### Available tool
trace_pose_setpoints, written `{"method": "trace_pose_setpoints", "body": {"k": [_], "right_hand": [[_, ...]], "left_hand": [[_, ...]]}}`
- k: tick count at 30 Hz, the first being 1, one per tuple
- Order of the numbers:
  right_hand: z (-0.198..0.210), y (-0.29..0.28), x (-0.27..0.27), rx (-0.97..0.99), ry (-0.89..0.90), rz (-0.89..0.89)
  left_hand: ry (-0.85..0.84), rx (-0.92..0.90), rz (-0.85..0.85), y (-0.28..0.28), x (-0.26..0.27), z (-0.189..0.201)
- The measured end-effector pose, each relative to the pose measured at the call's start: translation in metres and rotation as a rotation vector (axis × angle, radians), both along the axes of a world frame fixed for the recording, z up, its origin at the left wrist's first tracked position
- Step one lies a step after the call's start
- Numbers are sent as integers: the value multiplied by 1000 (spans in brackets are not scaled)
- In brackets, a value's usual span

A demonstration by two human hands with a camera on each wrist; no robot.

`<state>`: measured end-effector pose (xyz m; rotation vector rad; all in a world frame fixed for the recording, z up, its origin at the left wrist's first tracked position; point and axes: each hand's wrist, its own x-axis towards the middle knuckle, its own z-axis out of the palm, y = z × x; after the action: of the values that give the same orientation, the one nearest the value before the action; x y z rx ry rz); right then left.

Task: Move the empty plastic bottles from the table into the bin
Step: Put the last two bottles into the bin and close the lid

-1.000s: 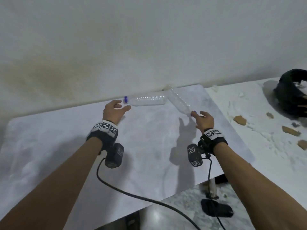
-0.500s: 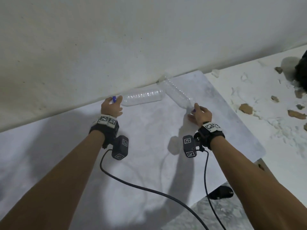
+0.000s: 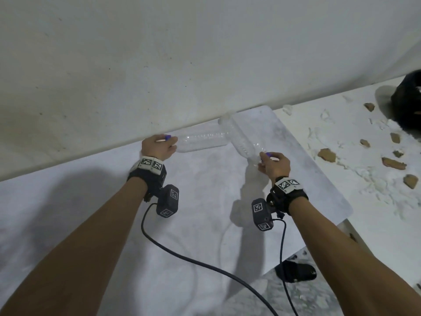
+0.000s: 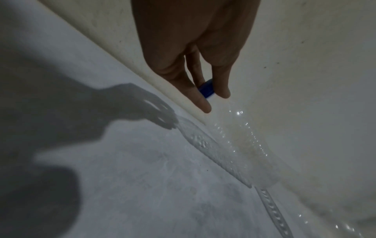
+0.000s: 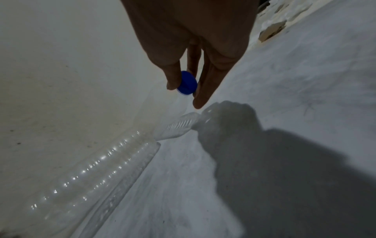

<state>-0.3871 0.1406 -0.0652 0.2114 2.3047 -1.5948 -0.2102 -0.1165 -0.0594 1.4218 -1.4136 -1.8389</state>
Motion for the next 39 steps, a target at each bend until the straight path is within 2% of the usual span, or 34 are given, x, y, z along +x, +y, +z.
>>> {"method": "trace_pose_setpoints", "body": {"k": [2, 7, 11, 21, 26, 31, 35, 39], "right_hand": [[12, 6, 4, 23, 84, -1], [49, 22, 24, 119, 335, 77], [81, 46, 54, 84, 479, 179], [165, 146, 168, 64, 759, 524], [195, 162, 234, 47, 804, 685], [211, 141, 306, 79, 824, 850], [210, 110, 373, 110, 827, 1019], [191, 87, 448, 179, 815, 1187]], "left_hand": [[33, -5, 27, 12, 7, 21], [66, -203, 6, 34, 38, 57], [43, -410, -12, 68, 73, 90], [-141, -758, -10, 213, 222, 187], [-234, -796, 60, 253, 315, 217], [-354, -799, 112, 269, 409, 232], [-440, -798, 153, 273, 484, 231], [-522, -730, 168, 277, 557, 214]]}}
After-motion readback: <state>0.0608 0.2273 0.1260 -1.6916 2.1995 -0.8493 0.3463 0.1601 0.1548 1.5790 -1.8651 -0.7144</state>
